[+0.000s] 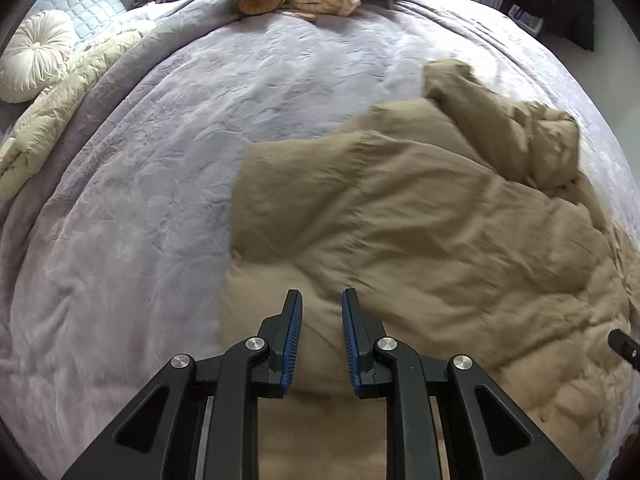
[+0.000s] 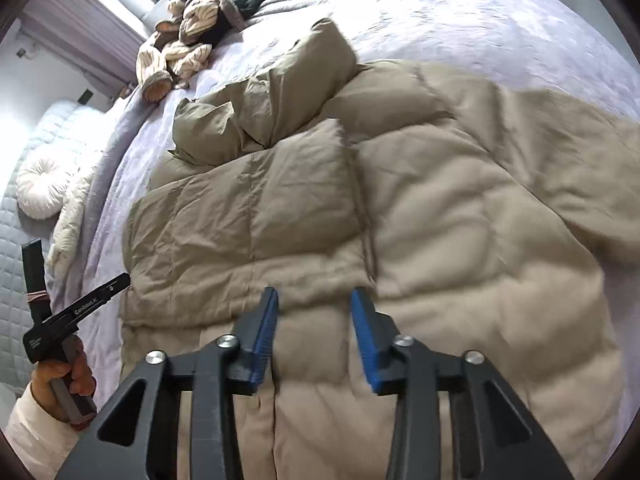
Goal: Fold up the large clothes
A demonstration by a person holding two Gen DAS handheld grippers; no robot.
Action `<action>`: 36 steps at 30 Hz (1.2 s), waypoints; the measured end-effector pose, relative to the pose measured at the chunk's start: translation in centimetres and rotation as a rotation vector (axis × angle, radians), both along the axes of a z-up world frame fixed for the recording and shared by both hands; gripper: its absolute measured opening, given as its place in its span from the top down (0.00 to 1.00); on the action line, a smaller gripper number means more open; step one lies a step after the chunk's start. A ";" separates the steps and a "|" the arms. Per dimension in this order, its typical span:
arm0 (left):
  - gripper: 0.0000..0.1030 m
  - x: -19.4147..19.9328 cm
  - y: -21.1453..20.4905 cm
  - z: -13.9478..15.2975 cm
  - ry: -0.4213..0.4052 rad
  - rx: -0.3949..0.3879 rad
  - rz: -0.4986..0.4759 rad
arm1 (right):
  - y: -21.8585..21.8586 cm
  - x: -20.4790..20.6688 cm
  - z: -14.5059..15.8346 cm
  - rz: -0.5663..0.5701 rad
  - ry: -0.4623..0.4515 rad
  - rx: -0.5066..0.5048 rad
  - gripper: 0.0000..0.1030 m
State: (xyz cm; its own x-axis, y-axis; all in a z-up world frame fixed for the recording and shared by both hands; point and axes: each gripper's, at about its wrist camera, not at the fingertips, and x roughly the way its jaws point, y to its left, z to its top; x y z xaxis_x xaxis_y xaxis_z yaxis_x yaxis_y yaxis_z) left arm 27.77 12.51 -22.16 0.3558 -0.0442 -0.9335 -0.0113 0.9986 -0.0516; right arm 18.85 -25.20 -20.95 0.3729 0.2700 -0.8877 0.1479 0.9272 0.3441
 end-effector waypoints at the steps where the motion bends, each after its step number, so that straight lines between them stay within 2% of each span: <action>1: 0.78 -0.5 -0.5 0.2 0.003 -0.004 -0.004 | -0.2 -0.7 0.2 -0.008 0.005 0.005 0.59; 3: 0.78 -1.9 -2.1 0.6 0.011 -0.016 -0.018 | -1.1 -2.0 0.4 -0.021 0.018 0.010 0.59; 4: 0.75 -2.4 -2.7 0.7 0.014 -0.019 -0.026 | -1.4 -2.6 0.4 -0.029 0.027 0.015 0.58; 5: 0.44 -3.1 -3.4 0.7 0.017 -0.020 -0.034 | -1.9 -3.5 0.4 -0.035 0.031 0.020 0.56; 7: 0.05 -4.3 -4.8 1.0 -0.001 -0.013 -0.037 | -2.8 -5.2 0.4 -0.049 0.038 0.026 0.47; 9: 0.05 -5.6 -6.5 1.4 -0.023 -0.009 -0.071 | -3.7 -6.9 0.4 -0.065 0.049 0.040 0.47; 13: 0.05 -7.4 -10.1 1.3 0.006 -0.017 -0.119 | -5.6 -8.6 0.0 -0.093 0.067 0.060 0.44; 16: 0.05 -8.0 -13.3 1.3 0.006 0.015 -0.170 | -8.3 -9.5 -0.2 -0.132 0.072 0.083 0.40; 17: 0.05 -8.1 -14.3 1.2 0.007 0.022 -0.187 | -9.5 -9.8 -0.1 -0.152 0.067 0.093 0.38; 19: 0.05 -8.3 -16.6 1.1 0.012 0.033 -0.228 | -11.6 -10.3 0.1 -0.193 0.052 0.099 0.21; 20: 0.05 -8.3 -17.7 1.1 0.014 0.039 -0.242 | -13.4 -10.7 0.4 -0.234 0.035 0.099 0.18; 23: 0.05 -8.0 -20.4 1.1 0.016 0.048 -0.264 | -17.8 -11.5 0.7 -0.330 0.000 0.135 0.16; 28: 0.05 -7.1 -23.6 0.9 0.033 0.038 -0.256 | -24.0 -12.0 0.0 -0.424 -0.016 0.207 0.16; 31: 0.05 -6.8 -25.4 0.6 0.062 0.008 -0.284 | -27.3 -12.2 -0.6 -0.486 -0.042 0.275 0.16; 36: 0.05 -7.1 -27.1 0.5 0.073 -0.019 -0.277 | -32.7 -12.1 -1.1 -0.618 -0.097 0.320 0.16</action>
